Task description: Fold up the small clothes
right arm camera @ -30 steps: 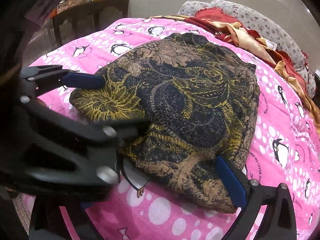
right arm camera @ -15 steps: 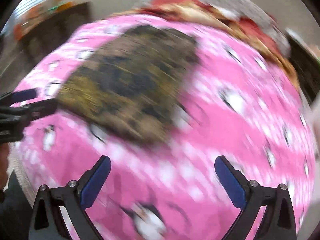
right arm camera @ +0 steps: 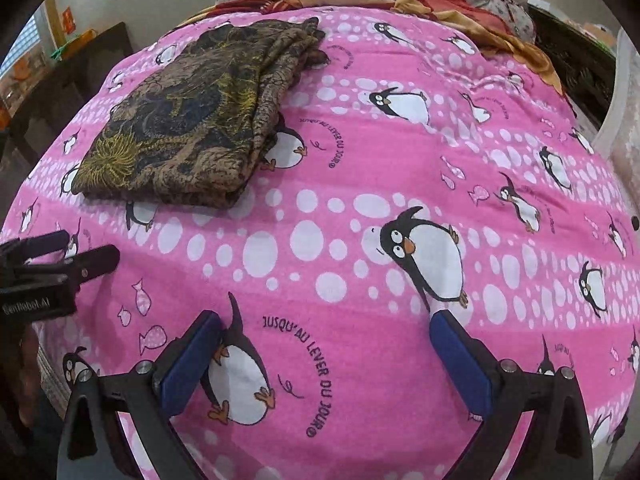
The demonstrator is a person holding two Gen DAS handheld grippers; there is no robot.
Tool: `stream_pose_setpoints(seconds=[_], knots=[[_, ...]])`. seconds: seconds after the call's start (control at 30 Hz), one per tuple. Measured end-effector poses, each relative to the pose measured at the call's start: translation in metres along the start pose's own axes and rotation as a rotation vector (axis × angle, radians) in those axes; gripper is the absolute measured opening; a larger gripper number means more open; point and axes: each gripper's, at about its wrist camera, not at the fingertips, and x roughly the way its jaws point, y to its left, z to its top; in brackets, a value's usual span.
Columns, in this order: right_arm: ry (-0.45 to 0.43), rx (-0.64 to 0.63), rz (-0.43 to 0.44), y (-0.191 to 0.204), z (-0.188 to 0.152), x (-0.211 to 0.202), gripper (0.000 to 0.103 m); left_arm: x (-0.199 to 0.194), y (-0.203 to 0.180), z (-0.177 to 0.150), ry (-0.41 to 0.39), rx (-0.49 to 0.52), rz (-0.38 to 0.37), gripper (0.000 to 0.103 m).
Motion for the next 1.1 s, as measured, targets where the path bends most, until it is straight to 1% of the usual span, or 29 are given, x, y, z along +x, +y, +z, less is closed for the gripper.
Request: stream_pose_setpoints(seconds=[0.07, 0.13, 0.17, 0.23, 0.33, 0.4, 0.43, 0.47, 0.53, 0.57, 0.63, 0.67, 0.73, 0.8, 0.9, 0.97, 1.07, 1.1], knots=[[-0.022, 0.002, -0.009, -0.002, 0.001, 0.0, 0.103, -0.002, 0.0, -0.003, -0.011, 0.009, -0.004, 0.103], [-0.042, 0.017, -0.013, -0.002, -0.003, -0.001, 0.103, -0.003, 0.002, -0.004, -0.002, 0.002, -0.006, 0.103], [-0.047, 0.029, -0.014, -0.002, -0.005, -0.001, 0.103, -0.004, 0.002, -0.004, 0.004, 0.003, -0.003, 0.103], [-0.041, 0.015, -0.019, -0.001, -0.005, -0.001, 0.103, -0.002, 0.004, -0.001, 0.01, 0.002, 0.003, 0.103], [0.02, 0.016, -0.029, 0.001, 0.001, 0.0, 0.103, 0.002, 0.001, 0.001, 0.032, -0.004, 0.011, 0.103], [0.088, 0.022, -0.023, -0.001, 0.012, 0.002, 0.103, -0.005, -0.002, 0.01, 0.048, 0.012, -0.004, 0.103], [0.11, 0.035, -0.022, -0.004, 0.017, 0.002, 0.103, -0.012, -0.002, 0.017, 0.034, 0.021, -0.015, 0.103], [0.115, 0.06, -0.035, -0.008, 0.027, -0.002, 0.103, -0.025, -0.002, 0.027, 0.002, 0.022, -0.012, 0.103], [0.072, 0.095, -0.05, -0.016, 0.043, -0.016, 0.103, -0.044, 0.0, 0.045, -0.04, 0.01, -0.015, 0.103], [0.024, 0.111, -0.036, -0.019, 0.055, -0.03, 0.103, -0.056, 0.003, 0.058, -0.063, -0.008, -0.029, 0.103], [-0.061, 0.112, 0.025, -0.021, 0.07, -0.054, 0.103, -0.071, 0.008, 0.073, -0.094, -0.031, -0.025, 0.103], [-0.118, 0.096, 0.05, -0.019, 0.078, -0.072, 0.103, -0.081, 0.008, 0.081, -0.118, -0.036, -0.012, 0.103], [-0.185, 0.07, 0.062, -0.014, 0.085, -0.094, 0.103, -0.092, 0.006, 0.086, -0.138, -0.024, -0.003, 0.103], [-0.244, 0.042, 0.079, -0.009, 0.09, -0.114, 0.103, -0.1, 0.004, 0.084, -0.149, -0.014, -0.002, 0.103], [-0.272, 0.021, 0.08, -0.008, 0.091, -0.127, 0.103, -0.106, 0.001, 0.084, -0.153, -0.007, -0.01, 0.103], [-0.262, 0.007, 0.056, -0.008, 0.087, -0.128, 0.103, -0.106, 0.0, 0.082, -0.151, -0.005, -0.016, 0.103], [-0.245, -0.02, 0.009, -0.009, 0.081, -0.125, 0.103, -0.105, -0.005, 0.08, -0.151, 0.001, -0.007, 0.103], [-0.24, -0.027, 0.006, -0.009, 0.08, -0.124, 0.103, -0.104, -0.005, 0.08, -0.149, 0.0, -0.009, 0.103]])
